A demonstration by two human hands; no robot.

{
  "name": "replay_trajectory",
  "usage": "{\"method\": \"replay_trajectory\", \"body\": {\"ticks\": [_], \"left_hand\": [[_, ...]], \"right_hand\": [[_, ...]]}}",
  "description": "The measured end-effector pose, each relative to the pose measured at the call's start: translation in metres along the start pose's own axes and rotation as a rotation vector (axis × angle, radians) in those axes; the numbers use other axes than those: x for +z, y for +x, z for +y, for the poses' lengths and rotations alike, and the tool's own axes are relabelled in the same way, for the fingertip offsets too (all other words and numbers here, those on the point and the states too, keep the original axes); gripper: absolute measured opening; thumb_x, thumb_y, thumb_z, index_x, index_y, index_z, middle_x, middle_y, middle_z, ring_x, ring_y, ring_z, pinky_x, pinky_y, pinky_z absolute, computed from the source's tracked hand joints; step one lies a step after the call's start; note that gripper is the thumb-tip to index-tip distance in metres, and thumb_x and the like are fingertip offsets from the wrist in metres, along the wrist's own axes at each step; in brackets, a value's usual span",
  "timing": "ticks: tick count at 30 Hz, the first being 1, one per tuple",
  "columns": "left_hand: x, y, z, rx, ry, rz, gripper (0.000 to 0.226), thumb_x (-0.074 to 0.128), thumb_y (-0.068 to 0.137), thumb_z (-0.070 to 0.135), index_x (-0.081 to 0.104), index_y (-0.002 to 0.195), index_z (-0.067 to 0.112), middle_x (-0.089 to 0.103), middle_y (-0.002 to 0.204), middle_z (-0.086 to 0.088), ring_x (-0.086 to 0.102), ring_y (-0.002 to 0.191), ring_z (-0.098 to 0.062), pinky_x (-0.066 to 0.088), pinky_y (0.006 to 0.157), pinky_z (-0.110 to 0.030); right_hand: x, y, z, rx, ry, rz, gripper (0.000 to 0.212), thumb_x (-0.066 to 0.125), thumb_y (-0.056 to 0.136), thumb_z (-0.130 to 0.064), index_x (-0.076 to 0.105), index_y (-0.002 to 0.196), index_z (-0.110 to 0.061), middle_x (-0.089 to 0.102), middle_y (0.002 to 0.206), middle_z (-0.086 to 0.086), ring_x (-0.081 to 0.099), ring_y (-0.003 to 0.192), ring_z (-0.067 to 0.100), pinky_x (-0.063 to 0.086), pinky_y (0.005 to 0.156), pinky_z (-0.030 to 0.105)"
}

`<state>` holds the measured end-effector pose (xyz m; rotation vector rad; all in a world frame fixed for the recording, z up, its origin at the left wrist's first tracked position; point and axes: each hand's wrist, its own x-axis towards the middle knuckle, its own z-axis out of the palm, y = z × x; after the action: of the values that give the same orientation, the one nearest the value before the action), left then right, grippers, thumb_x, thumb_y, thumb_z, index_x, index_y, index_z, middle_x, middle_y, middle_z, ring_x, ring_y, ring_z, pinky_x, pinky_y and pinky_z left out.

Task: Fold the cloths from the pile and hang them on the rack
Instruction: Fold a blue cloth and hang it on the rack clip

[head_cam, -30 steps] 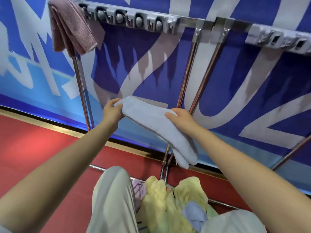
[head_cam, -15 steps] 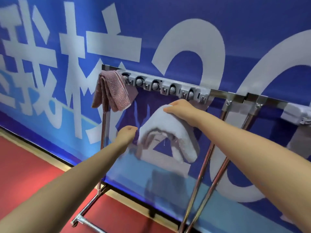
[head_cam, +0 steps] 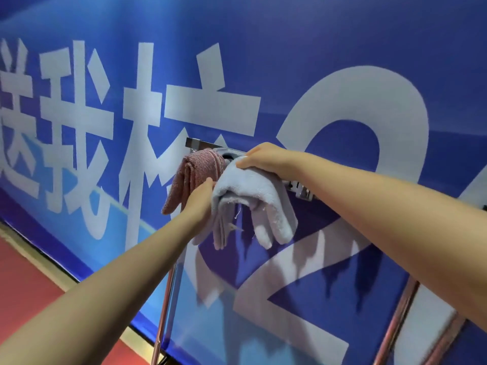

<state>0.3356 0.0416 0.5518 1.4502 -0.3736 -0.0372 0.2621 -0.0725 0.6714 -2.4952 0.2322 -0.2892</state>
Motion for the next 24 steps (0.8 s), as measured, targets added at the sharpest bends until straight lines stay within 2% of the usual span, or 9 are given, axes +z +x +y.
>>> {"method": "replay_trajectory", "body": {"ticks": [3,6,10,12,14,18,20,22,24], "left_hand": [[-0.002,0.001,-0.009,-0.052,-0.056,-0.012,0.037,0.030,0.104,0.039,0.059,0.092,0.019,0.060,0.084,0.002,0.051,0.076,-0.008,0.038,0.072,-0.030],[-0.001,0.003,-0.016,-0.048,-0.048,-0.032,0.044,0.027,0.103,0.045,0.059,0.084,0.021,0.061,0.081,-0.002,0.054,0.075,-0.011,0.041,0.071,-0.032],[-0.003,0.009,-0.023,-0.106,0.001,-0.098,0.052,0.019,0.099,0.059,0.060,0.102,0.026,0.066,0.110,-0.007,0.059,0.103,-0.022,0.046,0.091,-0.040],[-0.003,0.010,-0.027,-0.096,0.040,-0.145,0.054,0.015,0.098,0.063,0.057,0.100,0.028,0.064,0.107,-0.005,0.055,0.099,-0.020,0.043,0.100,-0.044],[-0.003,0.007,-0.026,-0.113,0.092,-0.177,0.058,0.013,0.098,0.063,0.056,0.103,0.025,0.060,0.107,-0.004,0.051,0.099,-0.019,0.041,0.097,-0.042],[-0.003,0.002,-0.023,-0.110,0.127,-0.161,0.070,0.013,0.098,0.062,0.057,0.128,0.017,0.058,0.131,-0.011,0.051,0.117,-0.024,0.039,0.096,-0.039],[-0.001,0.000,-0.020,-0.050,0.053,-0.118,0.064,0.017,0.099,0.060,0.063,0.118,0.020,0.065,0.119,-0.008,0.058,0.108,-0.019,0.041,0.098,-0.037],[0.000,-0.004,-0.016,0.009,-0.029,-0.071,0.053,0.020,0.101,0.055,0.064,0.105,0.026,0.066,0.097,0.000,0.061,0.082,-0.002,0.043,0.080,-0.026],[0.003,-0.007,-0.010,0.037,-0.098,-0.052,0.049,0.023,0.102,0.053,0.063,0.110,0.025,0.067,0.100,0.000,0.061,0.076,0.001,0.042,0.068,-0.019]], "right_hand": [[0.002,0.023,-0.007,-0.002,0.033,0.019,0.030,0.067,0.081,-0.024,0.068,0.101,-0.001,0.071,0.098,0.009,0.067,0.084,0.023,0.055,0.075,0.034],[-0.002,0.036,-0.008,0.023,0.151,0.018,0.034,0.069,0.082,-0.026,0.064,0.110,-0.006,0.070,0.105,0.010,0.069,0.095,0.026,0.057,0.082,0.038],[-0.008,0.044,-0.003,0.071,0.258,0.038,0.035,0.067,0.087,-0.026,0.059,0.116,-0.007,0.068,0.111,0.010,0.068,0.096,0.025,0.057,0.077,0.036],[-0.006,0.046,0.000,0.113,0.245,0.062,0.035,0.066,0.088,-0.026,0.058,0.116,-0.007,0.067,0.112,0.010,0.067,0.095,0.025,0.056,0.075,0.036],[-0.003,0.048,0.003,0.136,0.188,0.095,0.028,0.065,0.090,-0.026,0.058,0.110,-0.009,0.066,0.104,0.008,0.066,0.086,0.023,0.053,0.066,0.032],[0.001,0.050,0.003,0.169,0.103,0.140,0.023,0.064,0.090,-0.026,0.056,0.106,-0.012,0.062,0.094,0.005,0.061,0.078,0.021,0.047,0.060,0.031],[0.002,0.052,0.001,0.170,0.044,0.169,0.030,0.067,0.087,-0.029,0.058,0.109,-0.012,0.063,0.100,0.005,0.062,0.080,0.022,0.047,0.063,0.031],[0.004,0.056,0.000,0.136,-0.037,0.209,0.038,0.071,0.082,-0.030,0.062,0.112,-0.009,0.065,0.105,0.006,0.061,0.082,0.021,0.049,0.066,0.031],[0.006,0.056,-0.001,0.086,-0.181,0.236,0.038,0.071,0.080,-0.031,0.066,0.112,-0.010,0.067,0.109,0.005,0.059,0.082,0.019,0.051,0.075,0.031]]}}
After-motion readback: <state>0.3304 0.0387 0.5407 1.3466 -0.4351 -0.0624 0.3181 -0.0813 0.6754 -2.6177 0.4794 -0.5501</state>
